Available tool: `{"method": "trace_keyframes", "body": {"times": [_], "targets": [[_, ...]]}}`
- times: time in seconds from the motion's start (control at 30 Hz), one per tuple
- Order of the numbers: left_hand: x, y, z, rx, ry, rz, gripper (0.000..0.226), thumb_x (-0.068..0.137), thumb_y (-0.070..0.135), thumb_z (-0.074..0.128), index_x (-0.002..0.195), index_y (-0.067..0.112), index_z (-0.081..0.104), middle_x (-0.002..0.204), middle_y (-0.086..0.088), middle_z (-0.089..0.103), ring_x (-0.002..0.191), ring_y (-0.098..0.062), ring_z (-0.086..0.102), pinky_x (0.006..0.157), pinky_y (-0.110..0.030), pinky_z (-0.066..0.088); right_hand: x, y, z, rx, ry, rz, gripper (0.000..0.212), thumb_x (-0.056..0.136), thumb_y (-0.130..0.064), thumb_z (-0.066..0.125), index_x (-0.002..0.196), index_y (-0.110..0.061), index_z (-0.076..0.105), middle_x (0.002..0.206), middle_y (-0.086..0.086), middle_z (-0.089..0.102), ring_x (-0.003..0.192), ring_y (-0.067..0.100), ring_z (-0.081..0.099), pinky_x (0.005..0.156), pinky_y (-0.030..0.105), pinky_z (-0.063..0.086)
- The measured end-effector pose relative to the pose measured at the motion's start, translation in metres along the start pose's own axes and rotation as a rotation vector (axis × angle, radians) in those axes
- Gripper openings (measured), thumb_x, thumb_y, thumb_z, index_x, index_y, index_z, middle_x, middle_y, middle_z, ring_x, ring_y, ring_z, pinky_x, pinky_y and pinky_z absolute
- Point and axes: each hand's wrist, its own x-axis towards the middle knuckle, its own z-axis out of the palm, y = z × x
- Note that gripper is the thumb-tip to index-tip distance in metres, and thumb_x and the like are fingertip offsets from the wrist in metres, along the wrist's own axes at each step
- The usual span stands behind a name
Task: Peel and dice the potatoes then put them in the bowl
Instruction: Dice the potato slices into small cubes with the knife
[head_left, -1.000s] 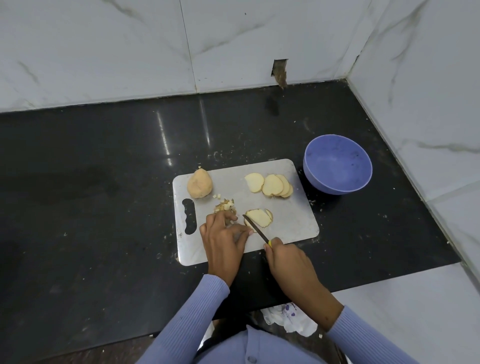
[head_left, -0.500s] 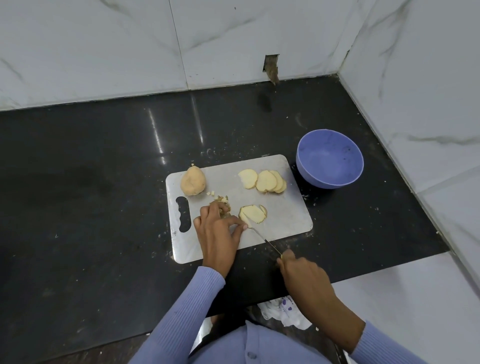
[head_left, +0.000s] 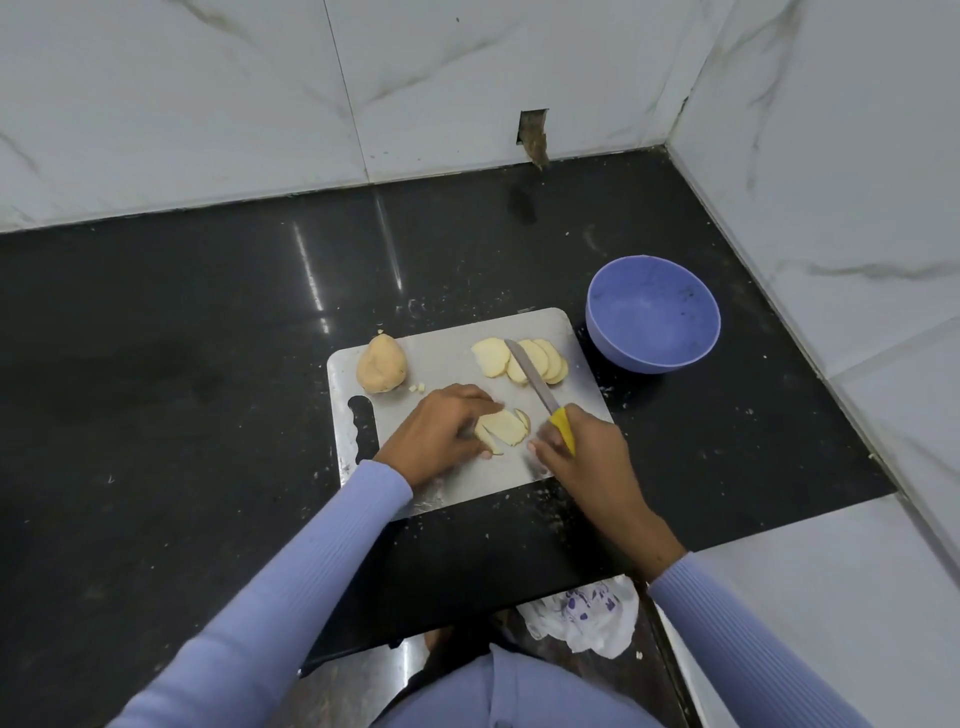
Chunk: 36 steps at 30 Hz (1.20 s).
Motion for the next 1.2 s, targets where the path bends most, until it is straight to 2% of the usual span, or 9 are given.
{"method": "trace_keyframes", "body": {"times": [0.23, 0.4, 0.5, 0.6, 0.67, 0.77, 0.9, 1.03, 1.2], "targets": [[0.002, 0.000, 0.011, -0.117, 0.098, -0.108, 0.045, 0.069, 0.013, 0.083, 0.111, 0.007, 0.070, 0.100, -0.002, 0.062, 0.080, -0.015, 0.056, 0.073, -0.023, 0.045, 0.018, 0.000, 0.021, 0.094, -0.041, -0.024, 0.044, 0.066, -0.030, 0.084, 0.089, -0.011, 0.052, 0.095, 0.005, 0.066, 0.083, 0.022, 0.059, 0.071, 0.041, 0.050], [-0.007, 0.014, 0.030, -0.212, 0.328, -0.266, 0.041, 0.065, 0.011, 0.084, 0.103, 0.006, 0.073, 0.092, -0.003, 0.060, 0.081, -0.017, 0.055, 0.075, -0.029, 0.049, 0.034, 0.004, 0.019, 0.104, -0.082, -0.151, 0.031, 0.074, -0.011, 0.077, 0.100, -0.007, 0.060, 0.097, -0.004, 0.067, 0.086, 0.017, 0.061, 0.069, 0.023, 0.043], [-0.012, 0.021, 0.039, -0.266, 0.413, -0.326, 0.044, 0.062, 0.008, 0.086, 0.103, 0.006, 0.072, 0.089, 0.001, 0.056, 0.079, -0.014, 0.054, 0.073, -0.029, 0.051, 0.045, 0.003, 0.016, 0.056, -0.144, -0.214, 0.021, 0.079, -0.004, 0.070, 0.096, -0.005, 0.057, 0.087, -0.009, 0.063, 0.081, 0.021, 0.059, 0.066, 0.024, 0.037], [-0.015, 0.022, 0.037, -0.311, 0.408, -0.326, 0.052, 0.059, 0.003, 0.086, 0.109, 0.008, 0.070, 0.094, 0.002, 0.054, 0.083, -0.014, 0.055, 0.078, -0.026, 0.051, 0.052, -0.002, 0.011, 0.034, -0.192, -0.267, 0.018, 0.079, 0.001, 0.067, 0.083, -0.007, 0.051, 0.097, -0.003, 0.068, 0.081, 0.019, 0.057, 0.060, 0.014, 0.033], [-0.016, 0.019, 0.032, -0.234, 0.383, -0.296, 0.054, 0.060, 0.005, 0.085, 0.111, 0.011, 0.070, 0.100, 0.001, 0.056, 0.091, -0.013, 0.050, 0.080, -0.019, 0.041, 0.049, -0.003, 0.008, 0.077, -0.129, -0.258, 0.033, 0.078, 0.004, 0.067, 0.073, -0.021, 0.046, 0.090, -0.007, 0.064, 0.080, 0.016, 0.054, 0.059, 0.005, 0.035], [-0.015, 0.011, 0.022, -0.069, 0.337, -0.258, 0.060, 0.063, 0.014, 0.085, 0.120, 0.016, 0.065, 0.113, 0.000, 0.058, 0.104, -0.016, 0.045, 0.083, -0.024, 0.038, 0.043, 0.003, 0.008, 0.133, -0.059, -0.157, 0.046, 0.077, 0.001, 0.070, 0.076, -0.038, 0.044, 0.086, -0.016, 0.064, 0.066, 0.003, 0.055, 0.060, 0.006, 0.038], [-0.006, -0.005, 0.010, 0.089, 0.206, -0.098, 0.071, 0.058, 0.026, 0.088, 0.124, 0.015, 0.063, 0.129, -0.003, 0.060, 0.118, -0.026, 0.048, 0.095, -0.037, 0.037, 0.038, 0.007, 0.012, 0.131, -0.099, -0.113, 0.031, 0.076, 0.000, 0.072, 0.104, -0.009, 0.062, 0.089, -0.028, 0.055, 0.069, -0.017, 0.053, 0.062, -0.003, 0.035], [0.002, -0.014, 0.005, 0.063, 0.094, 0.013, 0.058, 0.062, 0.026, 0.086, 0.115, 0.010, 0.069, 0.117, -0.006, 0.067, 0.109, -0.025, 0.057, 0.089, -0.036, 0.042, 0.038, 0.003, 0.015, 0.135, -0.094, -0.129, 0.025, 0.082, -0.001, 0.067, 0.106, -0.005, 0.062, 0.085, -0.030, 0.052, 0.067, -0.007, 0.051, 0.063, -0.002, 0.036], [0.000, -0.014, 0.014, 0.071, 0.186, 0.025, 0.043, 0.058, 0.030, 0.088, 0.093, 0.009, 0.076, 0.096, -0.005, 0.070, 0.086, -0.026, 0.060, 0.074, -0.030, 0.039, 0.042, -0.002, 0.019, 0.141, -0.071, -0.191, 0.022, 0.087, -0.001, 0.060, 0.107, -0.008, 0.062, 0.078, -0.030, 0.048, 0.073, 0.000, 0.050, 0.067, 0.003, 0.036]]}}
